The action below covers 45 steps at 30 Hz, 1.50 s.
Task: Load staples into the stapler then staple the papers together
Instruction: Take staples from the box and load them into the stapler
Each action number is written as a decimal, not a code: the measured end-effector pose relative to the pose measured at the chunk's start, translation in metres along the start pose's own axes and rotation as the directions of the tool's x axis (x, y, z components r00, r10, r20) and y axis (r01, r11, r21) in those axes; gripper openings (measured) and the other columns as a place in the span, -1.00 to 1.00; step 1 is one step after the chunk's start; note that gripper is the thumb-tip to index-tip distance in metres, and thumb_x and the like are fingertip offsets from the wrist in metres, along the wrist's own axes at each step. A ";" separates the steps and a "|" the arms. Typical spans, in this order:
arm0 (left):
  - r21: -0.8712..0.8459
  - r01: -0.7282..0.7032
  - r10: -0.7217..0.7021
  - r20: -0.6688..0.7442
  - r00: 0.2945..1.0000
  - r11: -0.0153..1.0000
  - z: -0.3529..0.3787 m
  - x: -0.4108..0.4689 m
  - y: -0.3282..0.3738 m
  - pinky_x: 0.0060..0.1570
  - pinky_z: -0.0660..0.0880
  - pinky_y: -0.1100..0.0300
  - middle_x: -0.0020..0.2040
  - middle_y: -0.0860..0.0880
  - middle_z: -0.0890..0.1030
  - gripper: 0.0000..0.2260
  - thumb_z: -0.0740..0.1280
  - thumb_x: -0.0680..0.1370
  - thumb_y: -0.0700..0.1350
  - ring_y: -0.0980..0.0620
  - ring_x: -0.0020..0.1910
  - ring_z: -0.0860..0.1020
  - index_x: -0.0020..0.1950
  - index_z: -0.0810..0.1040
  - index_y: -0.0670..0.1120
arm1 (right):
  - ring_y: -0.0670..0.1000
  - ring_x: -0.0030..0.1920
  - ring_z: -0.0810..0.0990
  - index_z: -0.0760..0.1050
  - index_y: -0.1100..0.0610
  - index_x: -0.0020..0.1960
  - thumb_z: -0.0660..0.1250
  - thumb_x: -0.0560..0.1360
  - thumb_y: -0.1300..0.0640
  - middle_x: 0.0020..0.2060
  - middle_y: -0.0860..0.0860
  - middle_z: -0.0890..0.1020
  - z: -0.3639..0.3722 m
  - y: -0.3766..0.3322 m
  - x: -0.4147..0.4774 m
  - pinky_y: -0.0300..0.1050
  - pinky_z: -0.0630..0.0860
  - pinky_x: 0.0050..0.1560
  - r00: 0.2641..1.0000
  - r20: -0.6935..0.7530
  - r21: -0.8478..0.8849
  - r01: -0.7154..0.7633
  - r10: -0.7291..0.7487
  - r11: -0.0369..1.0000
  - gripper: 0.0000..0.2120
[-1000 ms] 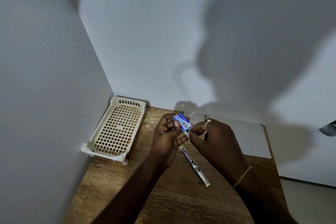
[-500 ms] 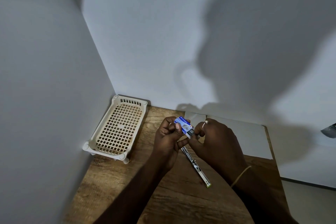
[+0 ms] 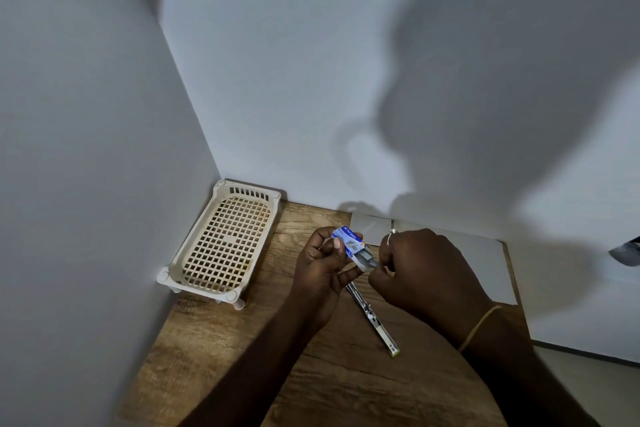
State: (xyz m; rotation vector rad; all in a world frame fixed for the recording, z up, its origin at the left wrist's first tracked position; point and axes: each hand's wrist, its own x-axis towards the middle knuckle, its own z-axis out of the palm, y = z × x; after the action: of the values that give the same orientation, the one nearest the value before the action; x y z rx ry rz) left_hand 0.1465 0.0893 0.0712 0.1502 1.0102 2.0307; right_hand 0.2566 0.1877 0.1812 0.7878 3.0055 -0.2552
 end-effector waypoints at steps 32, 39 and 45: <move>-0.171 0.086 -0.095 -0.049 0.994 0.981 0.009 -0.010 -0.012 -0.27 0.66 0.11 0.00 -0.17 0.74 -0.74 0.19 0.66 -0.35 -0.08 -0.09 0.75 0.29 0.50 -0.13 | -0.08 -0.33 0.59 0.60 0.05 -0.28 0.38 0.35 -0.05 -0.40 -0.04 0.63 0.013 0.020 -0.004 -0.06 0.56 -0.21 0.990 -0.136 0.205 0.061 -0.034 0.977 -0.83; -0.221 0.066 -0.081 -0.062 0.995 0.973 0.007 -0.010 -0.008 -0.18 0.68 0.07 0.02 -0.19 0.73 -0.77 0.17 0.67 -0.31 -0.14 -0.02 0.74 0.26 0.51 -0.15 | -0.16 -0.28 0.70 0.66 0.00 -0.22 0.45 0.30 -0.04 -0.34 -0.12 0.72 0.030 0.039 -0.009 -0.33 0.60 -0.22 0.985 -0.124 0.706 0.006 0.116 0.708 -0.87; -0.200 0.062 -0.071 -0.038 0.997 0.978 0.009 -0.014 -0.011 -0.15 0.68 0.04 0.04 -0.22 0.72 -0.78 0.26 0.62 -0.25 -0.18 0.01 0.73 0.26 0.52 -0.15 | 0.03 -0.27 0.64 0.61 0.14 -0.18 0.40 0.43 0.36 -0.23 0.18 0.67 0.078 0.051 0.002 -0.22 0.59 -0.29 0.969 0.219 0.925 -0.170 0.111 -0.339 -0.86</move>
State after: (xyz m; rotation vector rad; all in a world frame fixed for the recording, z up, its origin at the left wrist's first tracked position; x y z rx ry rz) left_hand 0.1671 0.0881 0.0730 -0.0350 0.8225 2.0671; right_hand 0.2782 0.2198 0.0963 0.9584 1.6134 -2.9343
